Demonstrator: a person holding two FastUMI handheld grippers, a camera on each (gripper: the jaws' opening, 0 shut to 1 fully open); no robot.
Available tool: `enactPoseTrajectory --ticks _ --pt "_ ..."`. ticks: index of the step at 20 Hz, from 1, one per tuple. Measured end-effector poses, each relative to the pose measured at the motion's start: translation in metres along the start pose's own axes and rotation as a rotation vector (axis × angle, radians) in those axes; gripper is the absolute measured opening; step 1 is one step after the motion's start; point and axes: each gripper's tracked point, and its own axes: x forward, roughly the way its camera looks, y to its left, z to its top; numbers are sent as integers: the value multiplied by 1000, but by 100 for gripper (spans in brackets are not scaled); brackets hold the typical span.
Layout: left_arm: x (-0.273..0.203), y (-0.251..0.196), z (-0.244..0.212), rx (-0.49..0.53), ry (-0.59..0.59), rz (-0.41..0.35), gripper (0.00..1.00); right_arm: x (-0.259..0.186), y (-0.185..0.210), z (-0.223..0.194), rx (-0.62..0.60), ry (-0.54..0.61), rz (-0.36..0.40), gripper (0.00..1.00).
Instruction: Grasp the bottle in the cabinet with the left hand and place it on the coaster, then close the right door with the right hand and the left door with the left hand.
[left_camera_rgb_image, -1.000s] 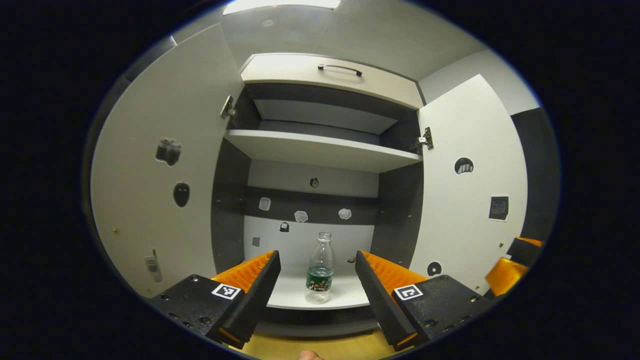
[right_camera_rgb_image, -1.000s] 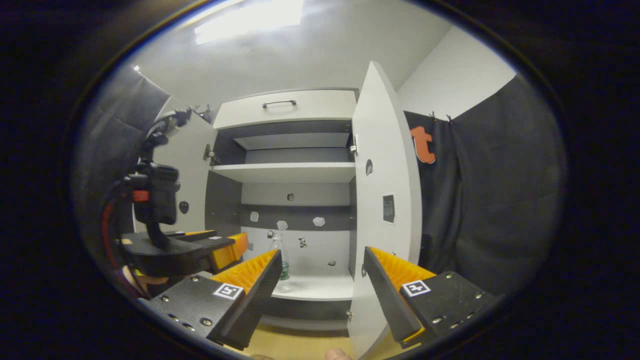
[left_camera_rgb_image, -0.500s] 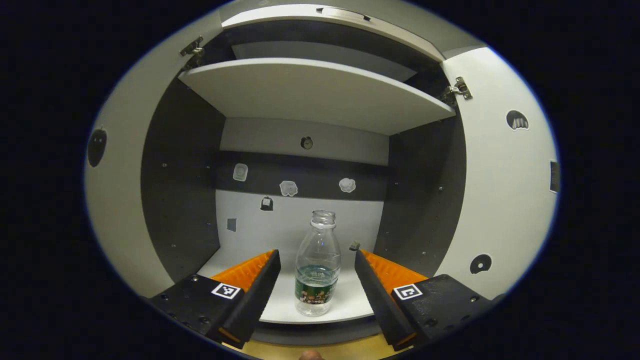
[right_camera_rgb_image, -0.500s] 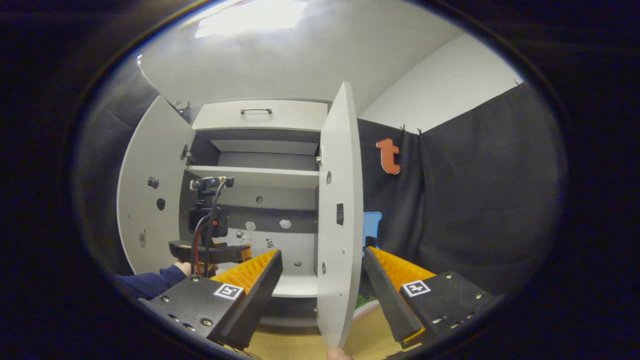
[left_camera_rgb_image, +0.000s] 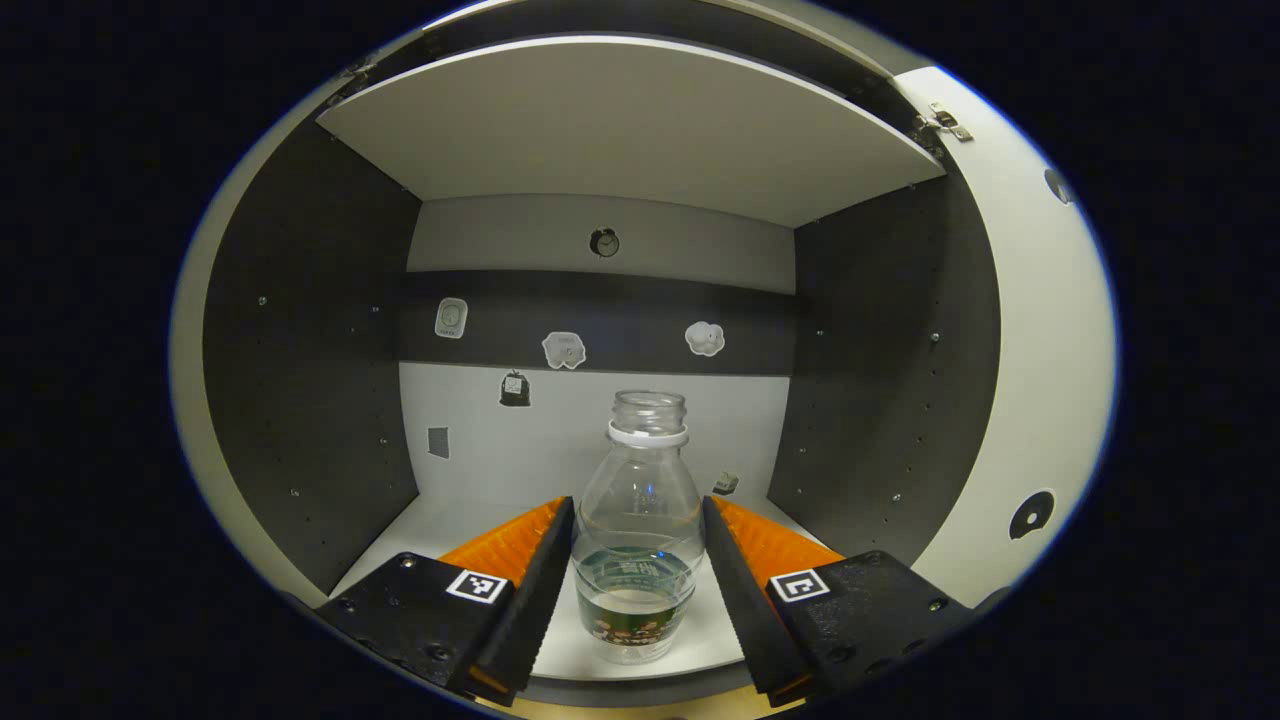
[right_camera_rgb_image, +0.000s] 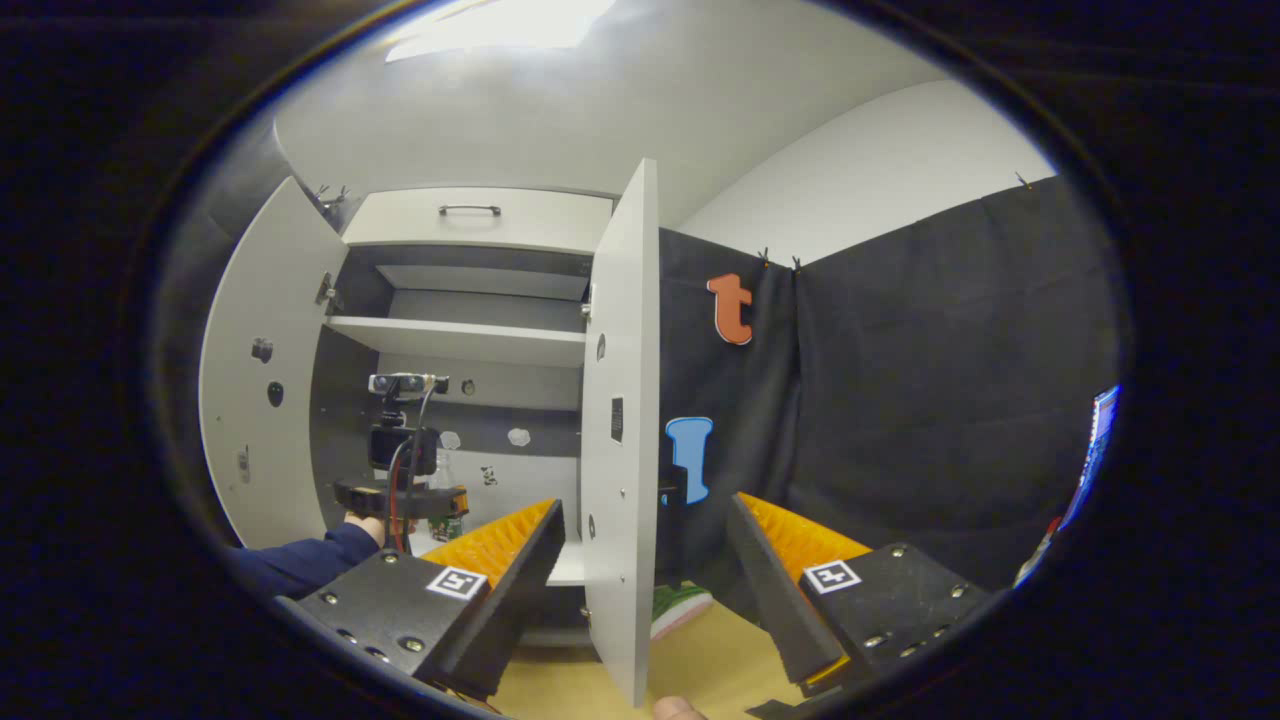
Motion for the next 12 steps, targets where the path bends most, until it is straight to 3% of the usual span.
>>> enactPoseTrajectory --ticks 5,12 --pt "-13 -7 1 -11 11 -45 78 3 4 2 12 -7 23 100" --pt "-83 -36 -2 -59 0 -161 77 -1 12 -3 48 2 91 100"
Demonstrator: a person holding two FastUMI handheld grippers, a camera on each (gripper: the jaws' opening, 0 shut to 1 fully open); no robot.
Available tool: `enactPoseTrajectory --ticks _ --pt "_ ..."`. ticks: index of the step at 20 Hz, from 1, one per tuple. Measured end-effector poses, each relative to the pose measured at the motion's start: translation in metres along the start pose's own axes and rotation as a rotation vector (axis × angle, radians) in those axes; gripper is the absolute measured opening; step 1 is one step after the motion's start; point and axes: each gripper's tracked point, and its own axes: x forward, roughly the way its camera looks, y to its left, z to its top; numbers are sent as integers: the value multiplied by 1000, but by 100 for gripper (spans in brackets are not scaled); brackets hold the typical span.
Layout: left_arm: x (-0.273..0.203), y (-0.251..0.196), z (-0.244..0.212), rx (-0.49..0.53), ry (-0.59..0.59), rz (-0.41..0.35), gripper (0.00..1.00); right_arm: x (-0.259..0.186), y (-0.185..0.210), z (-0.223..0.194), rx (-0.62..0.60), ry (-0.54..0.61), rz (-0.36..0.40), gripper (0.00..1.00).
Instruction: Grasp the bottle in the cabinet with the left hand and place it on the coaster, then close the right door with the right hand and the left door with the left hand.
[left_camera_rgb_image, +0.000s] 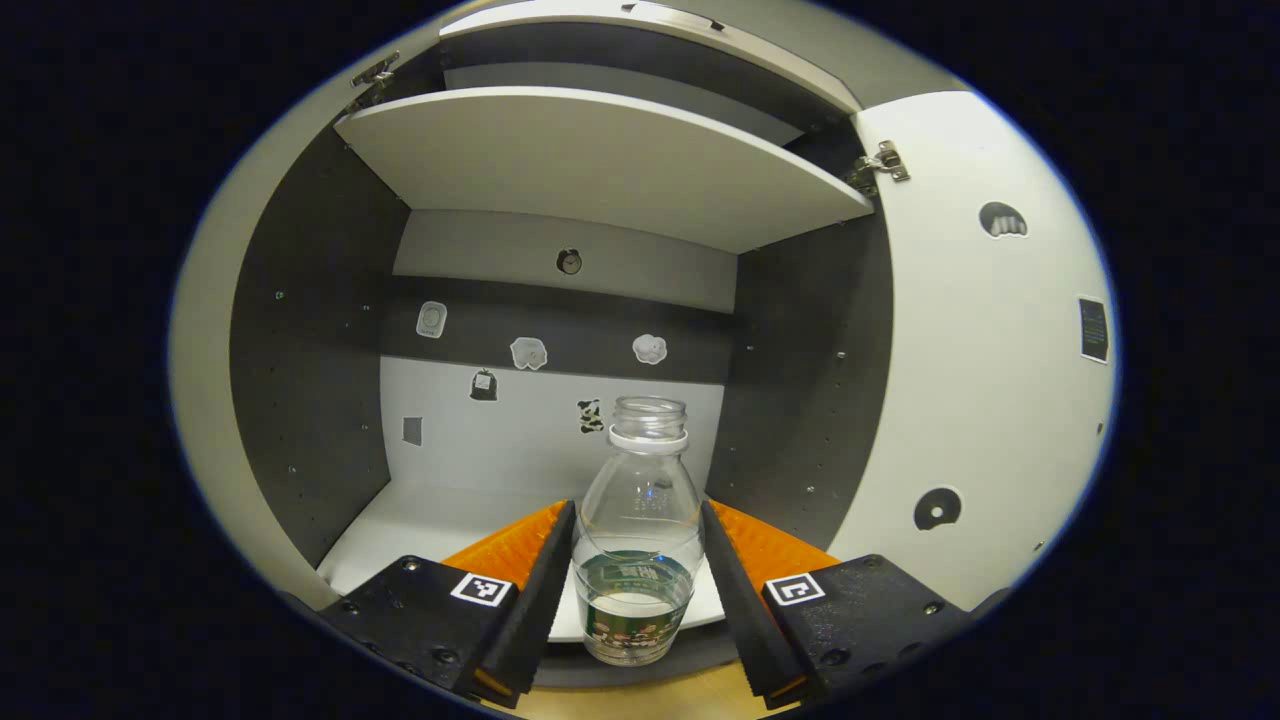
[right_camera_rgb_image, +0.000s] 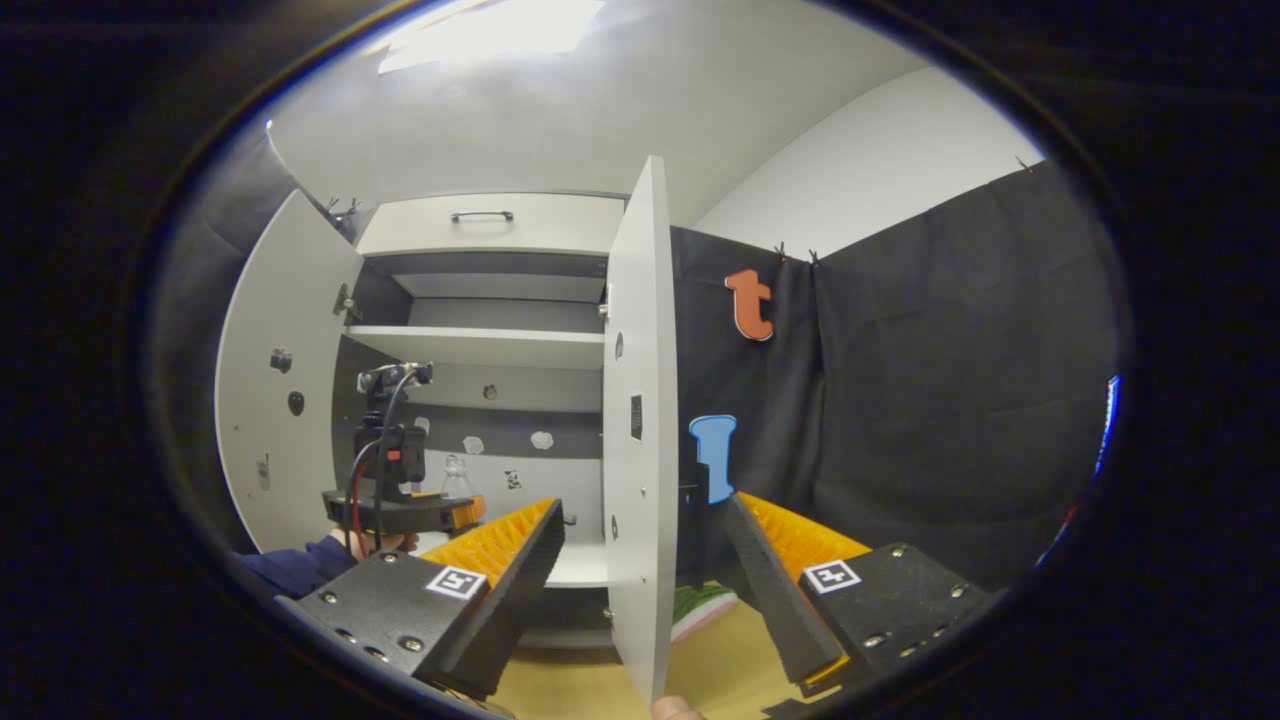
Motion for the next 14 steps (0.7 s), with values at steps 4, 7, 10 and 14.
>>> enactPoseTrajectory --ticks 4,7,10,14 --pt "-38 -11 -23 -42 41 -36 77 -1 7 -1 14 2 51 100" --pt "-63 -7 -55 -69 86 -30 78 0 18 0 34 0 103 97" --pt "-91 4 -104 -121 158 8 78 2 27 -1 60 -3 151 100" --pt "-119 19 -163 -172 238 46 78 3 40 -4 66 4 216 100"
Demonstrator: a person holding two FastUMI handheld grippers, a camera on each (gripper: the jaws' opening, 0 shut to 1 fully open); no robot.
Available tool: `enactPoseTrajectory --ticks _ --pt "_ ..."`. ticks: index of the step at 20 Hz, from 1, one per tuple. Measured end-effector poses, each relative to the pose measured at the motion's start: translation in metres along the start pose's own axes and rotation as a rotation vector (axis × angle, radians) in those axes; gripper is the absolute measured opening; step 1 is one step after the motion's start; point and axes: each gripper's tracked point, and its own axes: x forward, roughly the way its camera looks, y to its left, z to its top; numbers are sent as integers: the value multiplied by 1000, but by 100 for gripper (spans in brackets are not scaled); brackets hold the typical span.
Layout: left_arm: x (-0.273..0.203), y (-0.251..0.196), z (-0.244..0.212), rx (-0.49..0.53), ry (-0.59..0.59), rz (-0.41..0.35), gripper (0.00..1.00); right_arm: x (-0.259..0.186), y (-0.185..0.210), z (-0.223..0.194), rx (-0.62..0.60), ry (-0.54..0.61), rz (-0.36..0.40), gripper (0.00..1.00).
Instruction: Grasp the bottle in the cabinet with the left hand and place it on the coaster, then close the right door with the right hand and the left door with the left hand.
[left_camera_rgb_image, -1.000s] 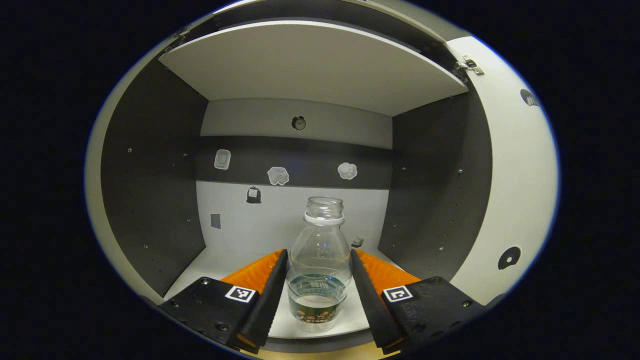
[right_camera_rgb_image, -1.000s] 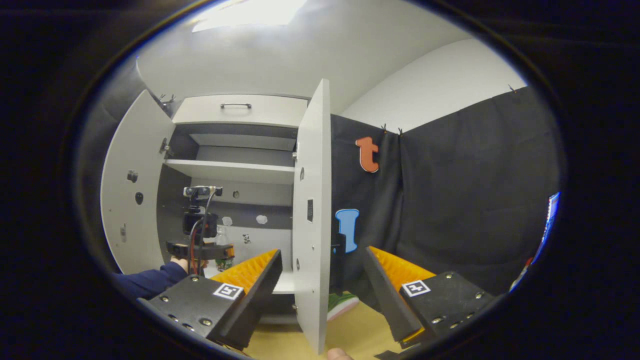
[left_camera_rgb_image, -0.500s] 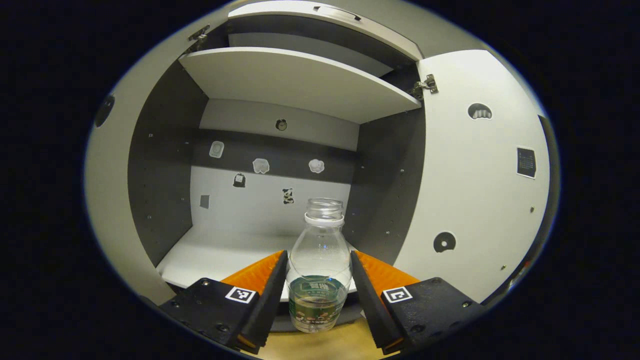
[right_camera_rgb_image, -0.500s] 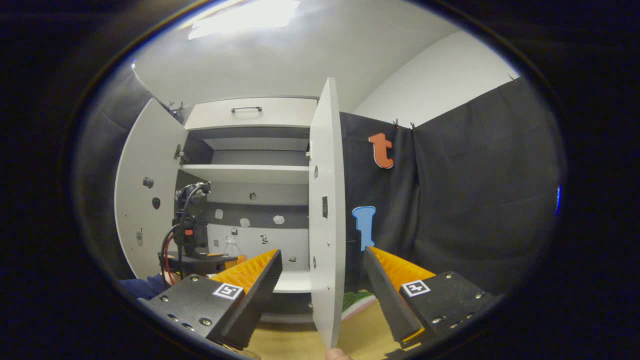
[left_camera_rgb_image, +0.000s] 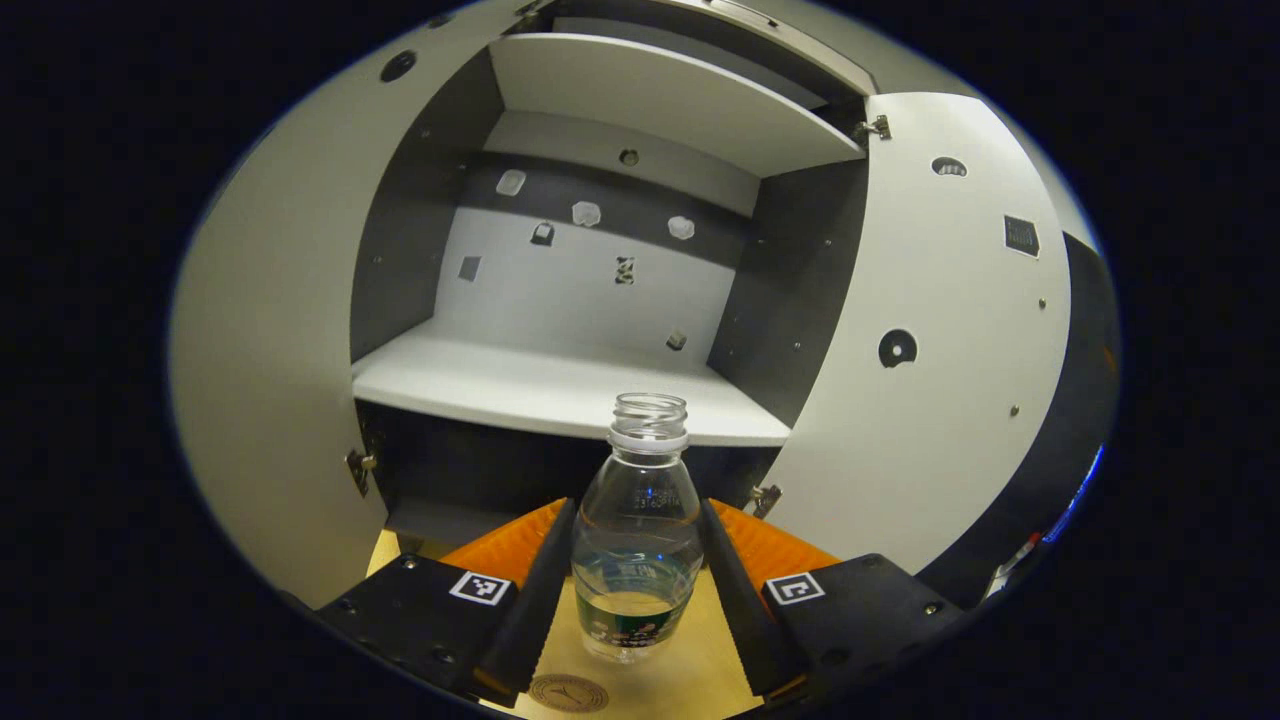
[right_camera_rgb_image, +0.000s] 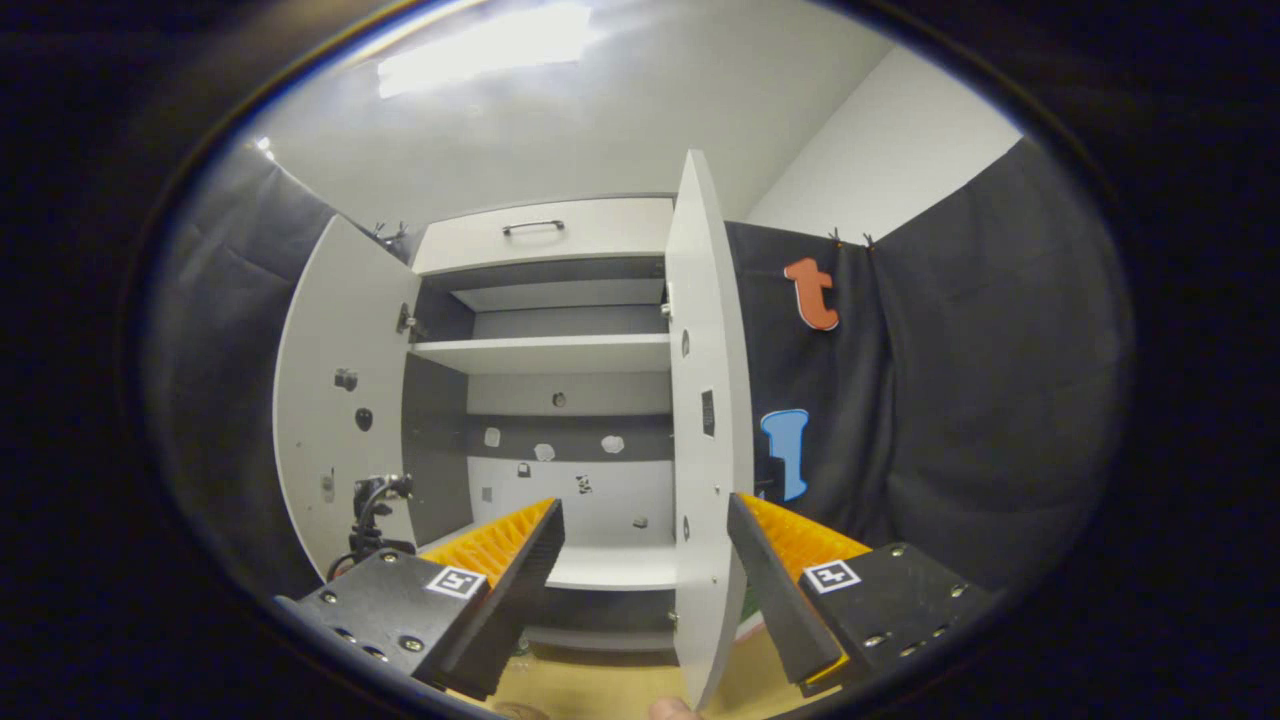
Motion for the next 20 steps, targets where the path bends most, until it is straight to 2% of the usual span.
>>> enactPoseTrajectory --ticks 4,8,14,20 --pt "-8 23 -44 -7 52 41 78 2 8 -2 9 5 40 100" --pt "-11 31 -78 32 103 54 78 2 9 0 5 -2 47 99" --pt "-9 38 -124 32 189 73 78 -5 -3 1 -9 2 7 99" --pt "3 48 -155 45 209 67 78 -15 -24 3 -36 11 -68 100"
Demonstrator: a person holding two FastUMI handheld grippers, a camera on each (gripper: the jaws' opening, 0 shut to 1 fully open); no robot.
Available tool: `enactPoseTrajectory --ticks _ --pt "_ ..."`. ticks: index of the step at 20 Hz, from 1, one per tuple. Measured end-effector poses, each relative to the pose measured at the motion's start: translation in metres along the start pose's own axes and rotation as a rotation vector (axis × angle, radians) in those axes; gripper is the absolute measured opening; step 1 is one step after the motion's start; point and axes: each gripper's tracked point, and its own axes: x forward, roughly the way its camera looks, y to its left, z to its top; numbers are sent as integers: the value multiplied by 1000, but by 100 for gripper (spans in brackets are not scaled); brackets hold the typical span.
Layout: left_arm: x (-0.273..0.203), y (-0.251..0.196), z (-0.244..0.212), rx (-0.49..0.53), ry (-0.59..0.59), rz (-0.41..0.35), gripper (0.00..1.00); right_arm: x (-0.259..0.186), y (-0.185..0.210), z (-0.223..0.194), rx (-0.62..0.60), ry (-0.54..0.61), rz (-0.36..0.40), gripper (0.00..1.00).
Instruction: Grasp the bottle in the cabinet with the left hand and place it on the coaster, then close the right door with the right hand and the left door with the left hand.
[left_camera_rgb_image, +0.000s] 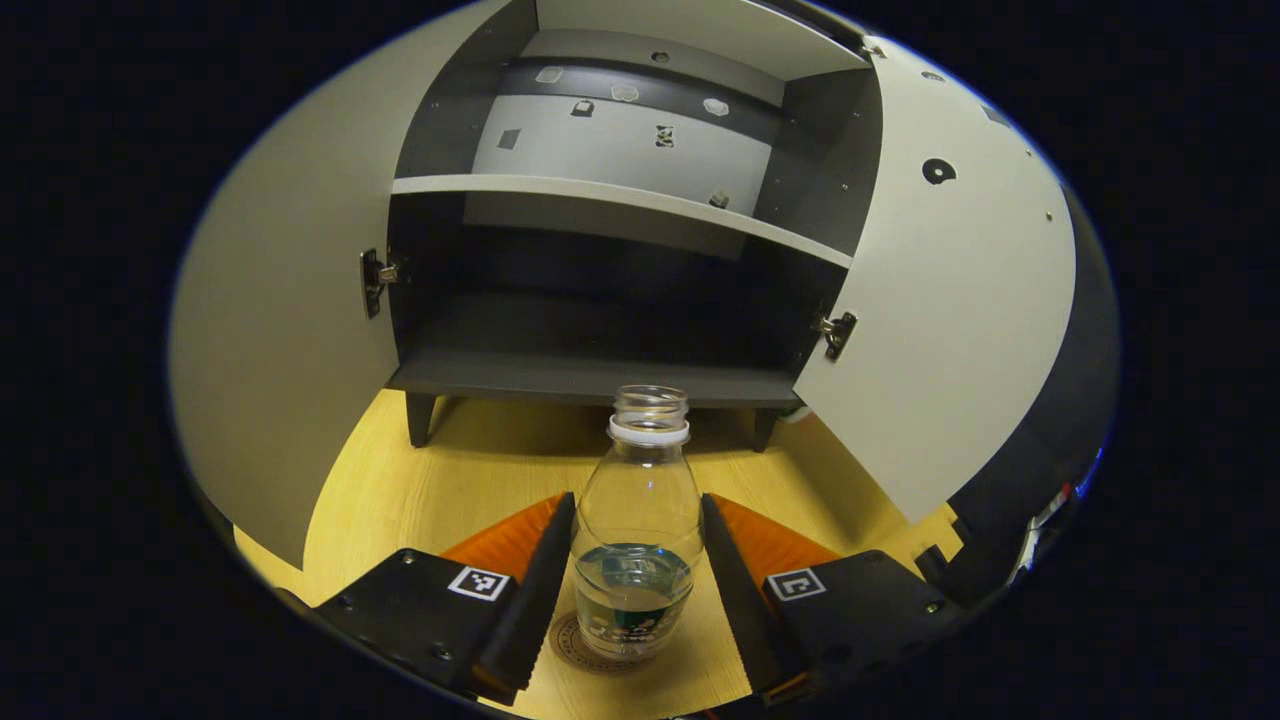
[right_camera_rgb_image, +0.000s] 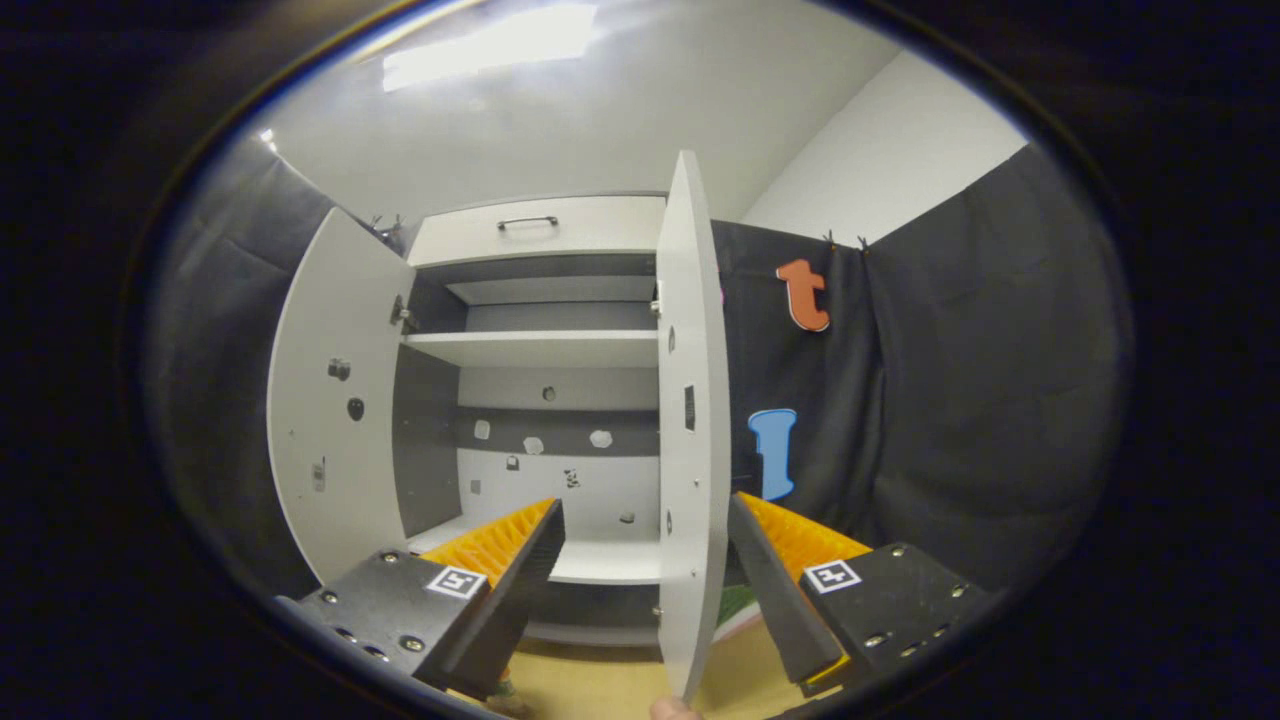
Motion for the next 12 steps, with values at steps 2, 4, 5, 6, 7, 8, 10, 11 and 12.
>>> enactPoseTrajectory --ticks 2,4,5,6,7,8,10,11,12 --pt "6 4 -7 -1 -2 10 78 -3 -7 1 -13 2 -28 99" --pt "10 7 -15 -10 11 18 79 -6 -14 1 -28 6 -52 100" --pt "11 7 -16 -13 5 16 79 -6 -15 1 -34 9 -59 100" --pt "12 7 -12 -11 -20 17 79 -7 -16 1 -40 11 -63 99" --pt "13 6 -13 -13 -27 14 79 -7 -16 0 -46 15 -66 99" --pt "12 5 -12 -11 -29 14 79 -8 -16 0 -54 18 -68 99" --pt "11 5 -13 -11 -28 13 79 -8 -14 -3 -67 23 -65 99" --pt "8 3 -15 -16 -26 12 79 -8 -13 -4 -71 26 -62 99" --pt "6 2 -16 -18 -25 10 79 -8 -12 -6 -73 31 -59 99"
